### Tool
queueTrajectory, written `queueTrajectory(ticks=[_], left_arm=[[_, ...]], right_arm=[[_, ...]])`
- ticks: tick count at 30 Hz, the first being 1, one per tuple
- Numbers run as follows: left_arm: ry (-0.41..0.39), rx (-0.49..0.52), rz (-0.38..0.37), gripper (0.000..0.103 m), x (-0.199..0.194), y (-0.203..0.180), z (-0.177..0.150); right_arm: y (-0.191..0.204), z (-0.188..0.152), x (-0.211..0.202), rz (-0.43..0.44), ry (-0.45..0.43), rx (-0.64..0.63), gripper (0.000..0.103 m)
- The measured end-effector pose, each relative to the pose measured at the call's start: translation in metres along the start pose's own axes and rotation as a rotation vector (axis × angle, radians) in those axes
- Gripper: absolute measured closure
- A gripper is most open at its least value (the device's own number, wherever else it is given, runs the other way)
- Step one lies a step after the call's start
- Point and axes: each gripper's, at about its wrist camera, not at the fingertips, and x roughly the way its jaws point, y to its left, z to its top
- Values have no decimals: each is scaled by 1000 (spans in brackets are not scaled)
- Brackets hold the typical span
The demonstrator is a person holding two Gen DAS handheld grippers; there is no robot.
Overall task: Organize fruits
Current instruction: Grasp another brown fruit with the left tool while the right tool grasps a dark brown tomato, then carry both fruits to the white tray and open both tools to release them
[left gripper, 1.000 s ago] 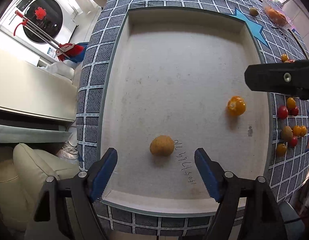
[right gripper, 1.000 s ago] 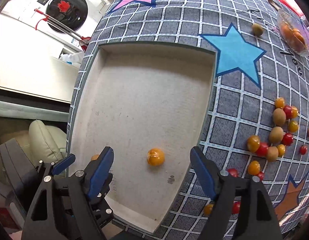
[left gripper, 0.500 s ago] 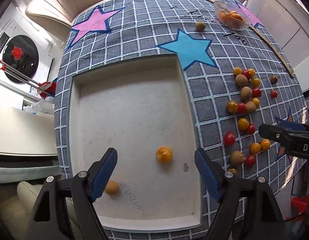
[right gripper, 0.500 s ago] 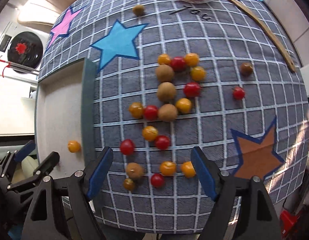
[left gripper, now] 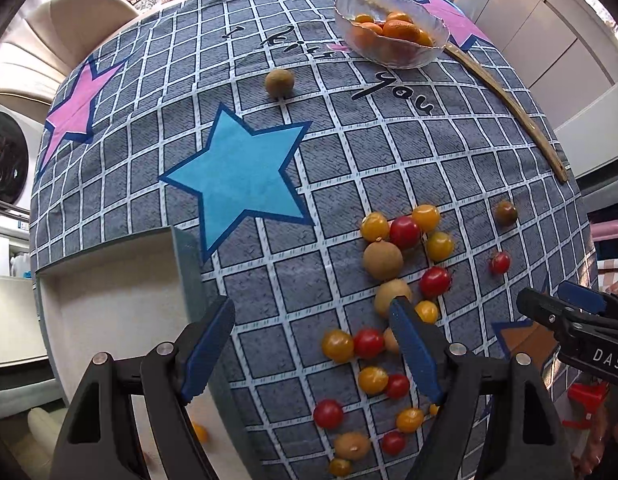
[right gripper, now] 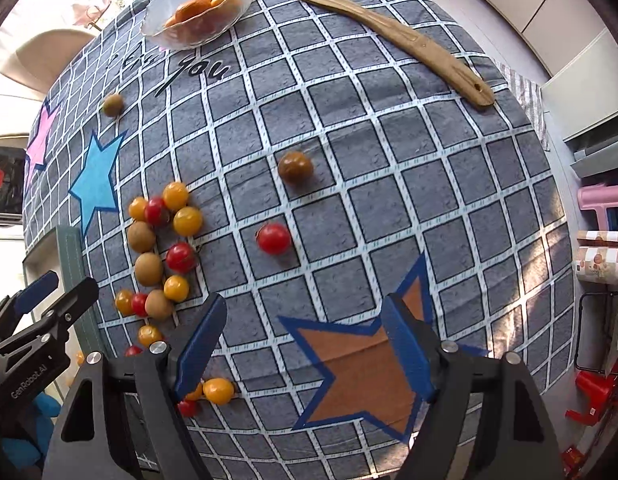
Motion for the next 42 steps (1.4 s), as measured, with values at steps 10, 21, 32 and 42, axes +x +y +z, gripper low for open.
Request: queueTrajectory(ticks=[10, 21, 32, 42], left_arm=[[21, -18, -18, 22, 36, -21, 23], [60, -25, 31, 31, 60, -40, 27], [34, -24, -1, 77, 42, -31, 23], [-19, -38, -31, 77, 4, -13, 9]], right_arm=[[-9, 46, 22, -18, 1, -75, 24], [21, 96, 47, -49, -25, -141, 38], [40, 84, 38, -54, -40, -138, 80], [32, 61, 23, 30, -40, -124, 80]])
